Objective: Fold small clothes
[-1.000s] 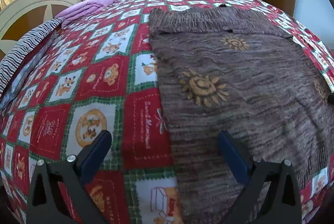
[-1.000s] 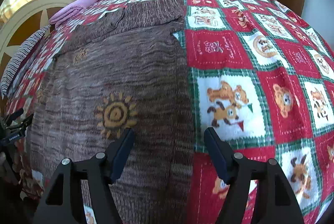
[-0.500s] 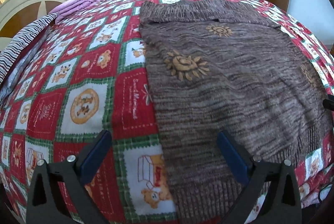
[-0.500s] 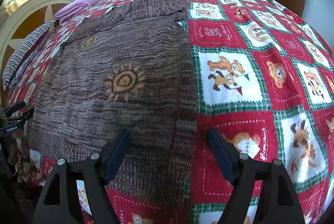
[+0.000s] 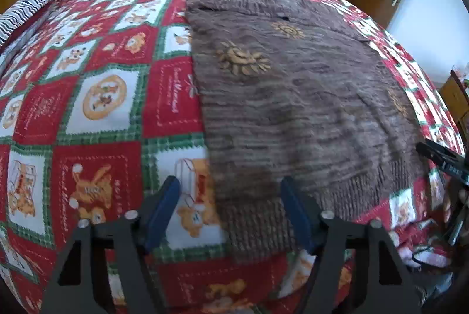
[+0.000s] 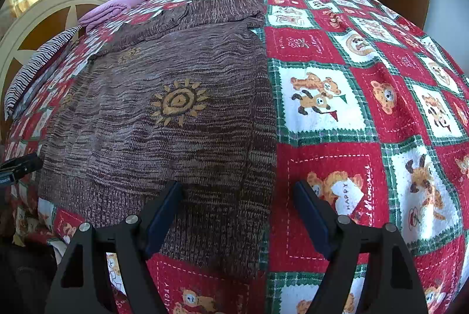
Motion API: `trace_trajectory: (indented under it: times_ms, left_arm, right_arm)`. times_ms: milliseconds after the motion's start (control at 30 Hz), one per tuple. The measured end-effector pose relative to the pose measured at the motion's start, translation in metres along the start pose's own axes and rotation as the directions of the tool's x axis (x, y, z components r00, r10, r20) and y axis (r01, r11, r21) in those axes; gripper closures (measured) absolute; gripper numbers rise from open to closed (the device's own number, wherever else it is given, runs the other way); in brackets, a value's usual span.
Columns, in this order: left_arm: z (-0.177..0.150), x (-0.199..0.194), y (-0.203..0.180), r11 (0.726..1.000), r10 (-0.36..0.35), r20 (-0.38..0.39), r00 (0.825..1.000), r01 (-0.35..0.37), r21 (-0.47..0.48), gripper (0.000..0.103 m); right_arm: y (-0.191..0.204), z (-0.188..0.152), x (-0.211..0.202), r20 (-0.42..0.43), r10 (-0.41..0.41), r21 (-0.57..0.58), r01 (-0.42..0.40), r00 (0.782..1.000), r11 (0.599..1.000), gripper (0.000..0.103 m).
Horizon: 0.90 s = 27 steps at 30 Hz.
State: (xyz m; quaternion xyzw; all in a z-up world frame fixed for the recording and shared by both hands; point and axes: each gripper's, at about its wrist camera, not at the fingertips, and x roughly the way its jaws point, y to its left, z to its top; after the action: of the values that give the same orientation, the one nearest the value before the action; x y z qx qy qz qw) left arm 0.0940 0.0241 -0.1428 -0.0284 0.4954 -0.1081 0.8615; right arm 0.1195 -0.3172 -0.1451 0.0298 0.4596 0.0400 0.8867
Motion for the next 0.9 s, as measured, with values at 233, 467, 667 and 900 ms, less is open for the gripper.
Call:
trace_trajectory:
  times_ms: [233, 467, 667, 900]
  left_arm:
    - [-0.008, -0.002, -0.011, 0.998, 0.004, 0.004, 1.0, -0.004, 0.061, 0.063]
    - [-0.008, -0.009, -0.017, 0.993, 0.007, 0.027, 1.0, -0.01, 0.12, 0.093]
    - [-0.001, -0.027, -0.005, 0.995, -0.008, 0.065, 0.998, 0.002, 0.098, 0.093]
    - [-0.003, -0.018, 0.003, 0.997, -0.005, 0.04, 0.999, 0.002, 0.081, 0.093]
  right_arm:
    - [0.0, -0.003, -0.002, -0.004, 0.004, -0.002, -0.004, 1.0, 1.0, 0.023]
    - [-0.005, -0.006, -0.009, -0.04, 0.052, 0.024, -0.051, 0.998, 0.998, 0.023]
    - [-0.009, -0.015, -0.015, -0.054, 0.079, 0.04, -0.077, 0.995, 0.996, 0.028]
    - [-0.006, -0.021, -0.02, -0.053, 0.035, -0.002, -0.035, 0.998, 0.999, 0.095]
